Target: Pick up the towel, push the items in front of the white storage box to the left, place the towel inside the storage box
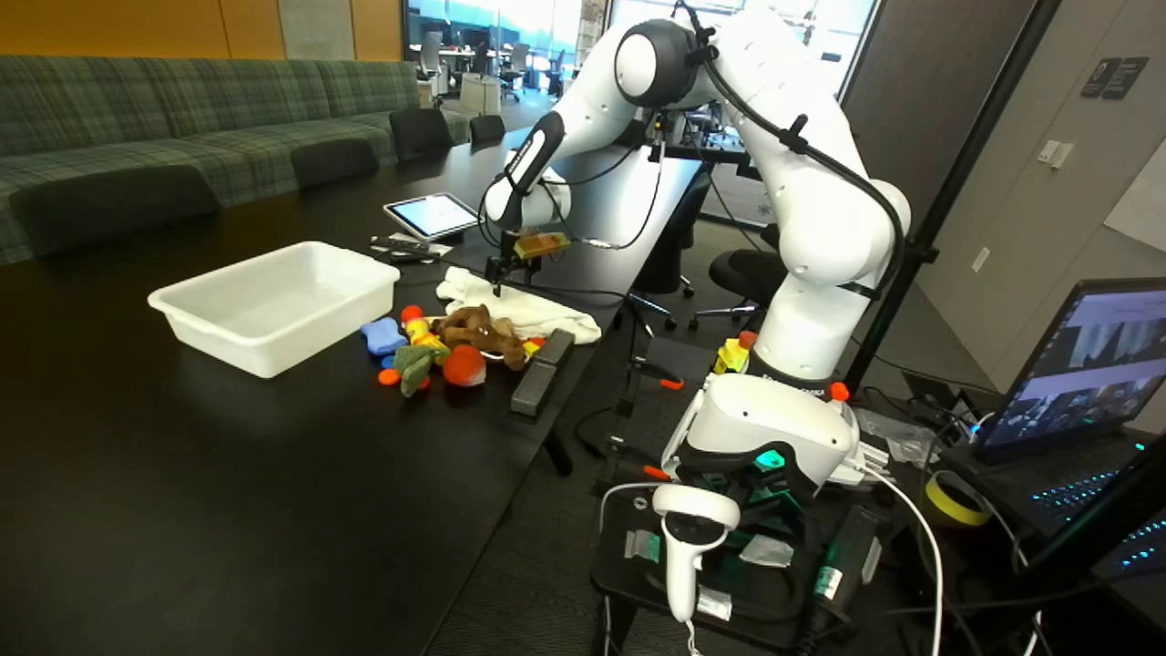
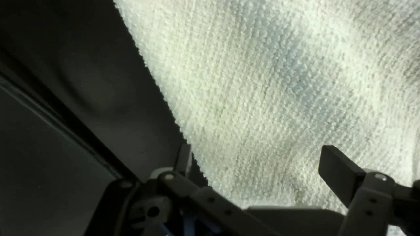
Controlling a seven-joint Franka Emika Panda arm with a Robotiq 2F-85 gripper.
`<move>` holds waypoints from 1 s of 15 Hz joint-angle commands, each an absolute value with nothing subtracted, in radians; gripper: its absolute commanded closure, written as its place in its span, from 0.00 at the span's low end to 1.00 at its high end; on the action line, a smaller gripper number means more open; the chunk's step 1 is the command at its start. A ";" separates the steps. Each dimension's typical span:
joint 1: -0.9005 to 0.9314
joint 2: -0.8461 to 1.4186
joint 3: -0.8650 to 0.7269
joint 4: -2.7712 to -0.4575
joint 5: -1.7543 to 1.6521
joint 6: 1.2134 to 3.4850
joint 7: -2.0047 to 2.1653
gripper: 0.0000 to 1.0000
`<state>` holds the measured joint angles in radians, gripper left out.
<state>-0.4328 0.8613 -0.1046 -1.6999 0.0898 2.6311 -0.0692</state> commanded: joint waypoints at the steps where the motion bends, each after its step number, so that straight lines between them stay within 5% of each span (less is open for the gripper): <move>1: -0.458 0.967 -0.083 -1.549 0.105 2.529 -0.124 0.00; 7: -0.435 1.024 -0.102 -1.468 0.083 2.421 -0.151 0.00; 9: -0.431 1.031 -0.110 -1.454 0.074 2.395 -0.157 0.26; 15: -0.419 1.024 -0.133 -1.454 0.055 2.322 -0.156 0.66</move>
